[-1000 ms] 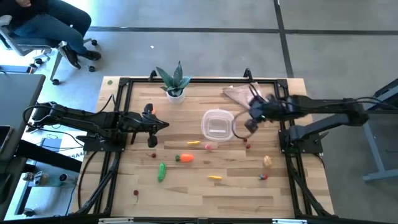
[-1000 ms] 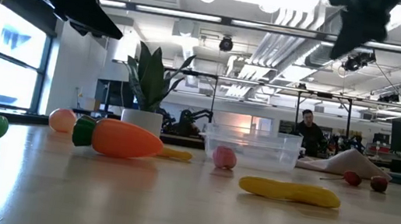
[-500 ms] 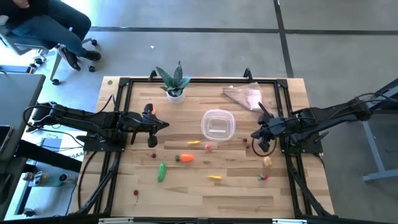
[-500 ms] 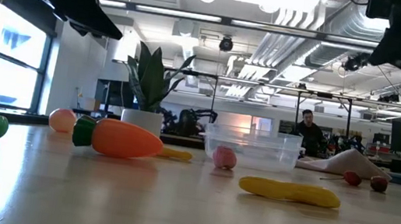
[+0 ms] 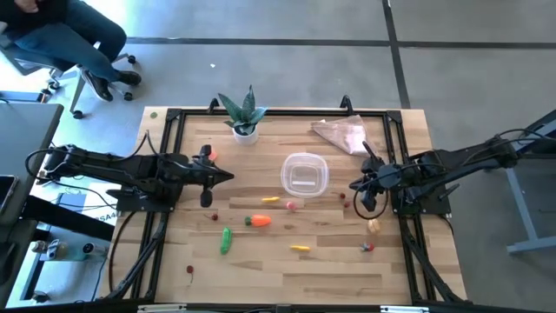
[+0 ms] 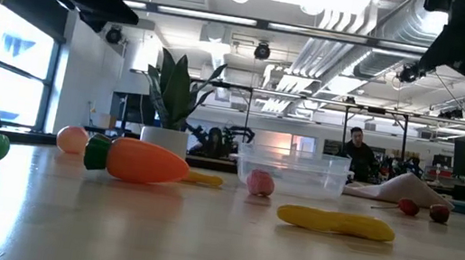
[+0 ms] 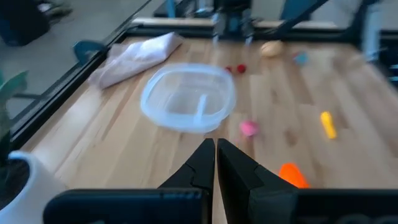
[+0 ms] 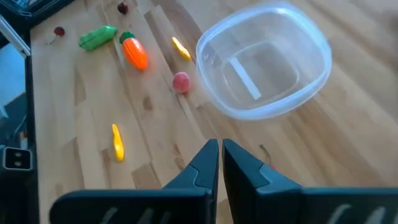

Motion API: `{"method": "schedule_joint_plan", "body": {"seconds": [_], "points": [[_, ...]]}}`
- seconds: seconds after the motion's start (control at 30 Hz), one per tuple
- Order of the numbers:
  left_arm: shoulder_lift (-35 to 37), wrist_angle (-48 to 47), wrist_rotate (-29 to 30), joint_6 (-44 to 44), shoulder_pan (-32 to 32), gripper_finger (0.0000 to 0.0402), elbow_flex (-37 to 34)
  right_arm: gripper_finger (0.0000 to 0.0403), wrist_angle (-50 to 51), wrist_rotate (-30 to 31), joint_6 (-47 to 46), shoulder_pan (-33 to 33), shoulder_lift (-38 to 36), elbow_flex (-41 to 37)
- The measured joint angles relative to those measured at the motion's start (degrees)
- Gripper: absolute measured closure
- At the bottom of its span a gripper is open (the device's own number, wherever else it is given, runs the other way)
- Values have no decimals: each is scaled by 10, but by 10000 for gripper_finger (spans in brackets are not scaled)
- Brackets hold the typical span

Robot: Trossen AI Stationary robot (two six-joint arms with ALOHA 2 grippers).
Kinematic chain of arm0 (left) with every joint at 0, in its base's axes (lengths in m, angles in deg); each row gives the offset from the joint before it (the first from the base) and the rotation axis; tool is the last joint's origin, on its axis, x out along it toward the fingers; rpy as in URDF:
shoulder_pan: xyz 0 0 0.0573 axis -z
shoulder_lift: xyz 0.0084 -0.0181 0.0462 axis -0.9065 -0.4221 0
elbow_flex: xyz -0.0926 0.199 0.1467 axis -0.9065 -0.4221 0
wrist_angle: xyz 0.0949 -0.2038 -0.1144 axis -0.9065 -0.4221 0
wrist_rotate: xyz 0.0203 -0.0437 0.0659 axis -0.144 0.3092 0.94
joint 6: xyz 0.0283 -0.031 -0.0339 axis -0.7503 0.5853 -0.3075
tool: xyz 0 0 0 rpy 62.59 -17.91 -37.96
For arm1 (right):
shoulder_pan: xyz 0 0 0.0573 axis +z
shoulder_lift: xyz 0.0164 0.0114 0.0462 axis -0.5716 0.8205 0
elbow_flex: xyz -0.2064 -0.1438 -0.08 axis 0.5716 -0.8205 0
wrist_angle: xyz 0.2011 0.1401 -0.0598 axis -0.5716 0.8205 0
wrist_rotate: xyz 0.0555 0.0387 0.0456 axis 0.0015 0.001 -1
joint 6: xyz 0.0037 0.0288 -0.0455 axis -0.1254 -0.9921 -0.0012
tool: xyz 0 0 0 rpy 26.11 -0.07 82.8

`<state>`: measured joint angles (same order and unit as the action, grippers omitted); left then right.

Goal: Pick and placing Produce into tupperware
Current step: Put the red cherry into the transparent bin

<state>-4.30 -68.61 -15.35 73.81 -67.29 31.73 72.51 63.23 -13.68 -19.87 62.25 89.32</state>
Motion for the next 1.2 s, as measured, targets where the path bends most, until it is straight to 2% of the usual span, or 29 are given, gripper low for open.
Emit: {"method": "schedule_joint_plan", "body": {"seconds": [0.2,0.27,0.43,0.6,0.77,0.93,1.2], "points": [[51,-22,-95,-11,0,394,2,390,37,12,48,-1,0,61],[63,-51,-105,-15,0,394,9,390,59,12,53,-1,0,81],[69,-56,-93,-20,0,394,11,378,114,12,5,-1,0,103],[67,-56,-83,-19,0,394,11,336,164,11,-80,-1,4,104],[67,-56,-83,-20,0,394,11,294,174,10,-141,-1,13,104],[67,-56,-81,-20,0,394,11,272,174,10,-140,-1,53,104],[67,-56,-81,-20,0,394,11,269,167,10,-50,-25,146,104]]}}
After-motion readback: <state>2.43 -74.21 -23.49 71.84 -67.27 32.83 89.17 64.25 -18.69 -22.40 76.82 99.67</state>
